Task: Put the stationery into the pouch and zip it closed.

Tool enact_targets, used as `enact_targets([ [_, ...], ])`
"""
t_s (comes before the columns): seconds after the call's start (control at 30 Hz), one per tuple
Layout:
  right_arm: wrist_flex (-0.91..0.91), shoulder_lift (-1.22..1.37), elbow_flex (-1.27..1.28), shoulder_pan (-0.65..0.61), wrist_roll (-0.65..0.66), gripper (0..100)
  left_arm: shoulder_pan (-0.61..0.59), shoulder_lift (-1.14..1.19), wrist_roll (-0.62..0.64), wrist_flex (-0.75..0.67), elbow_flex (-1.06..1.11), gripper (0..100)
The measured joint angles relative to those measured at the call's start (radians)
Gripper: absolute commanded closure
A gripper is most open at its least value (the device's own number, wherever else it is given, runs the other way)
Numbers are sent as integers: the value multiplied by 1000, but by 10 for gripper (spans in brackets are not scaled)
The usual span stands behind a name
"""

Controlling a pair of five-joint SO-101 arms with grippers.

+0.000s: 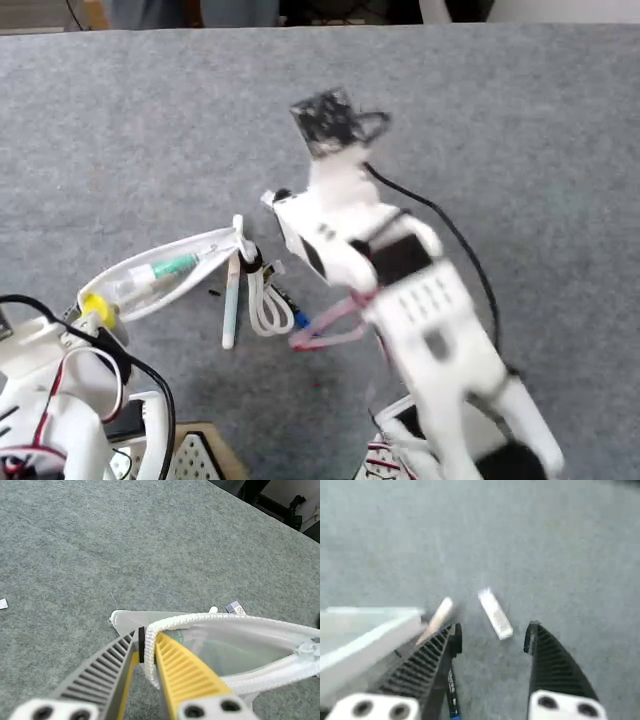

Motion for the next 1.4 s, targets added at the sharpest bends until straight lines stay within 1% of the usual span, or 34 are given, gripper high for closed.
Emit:
enact_targets([
  [0.13, 0, 281, -155, -2, 0, 783, 0, -46, 0, 0, 2, 971],
  [0.37, 0, 746, -473, 0, 0, 784, 0, -46, 0, 0, 2, 971],
  [0.43, 18, 855, -566, 0, -28, 784, 0, -46, 0, 0, 2, 971],
  [0.57, 120, 1065, -781, -2, -89, 784, 0, -46, 0, 0, 2, 971],
  [0.77, 316, 1366, -1162, -2, -103, 784, 0, -46, 0, 0, 2, 971],
  [0.83, 374, 1455, -1290, -2, -103, 804, 0, -46, 0, 0, 2, 971],
  [0.97, 489, 1606, -1539, 6, -103, 918, -2, -46, 0, 0, 2, 971],
  [1.2, 644, 1807, -1918, 17, -103, 925, -2, -46, 0, 0, 2, 971],
  [1.23, 658, 1824, -1950, 17, -103, 930, -2, -46, 0, 0, 2, 971],
  [1.33, 684, 1849, -2002, 17, -94, 990, -2, -46, 0, 0, 2, 971],
  [1.4, 690, 1850, -2025, 17, -58, 979, -2, -46, 0, 0, 2, 971],
])
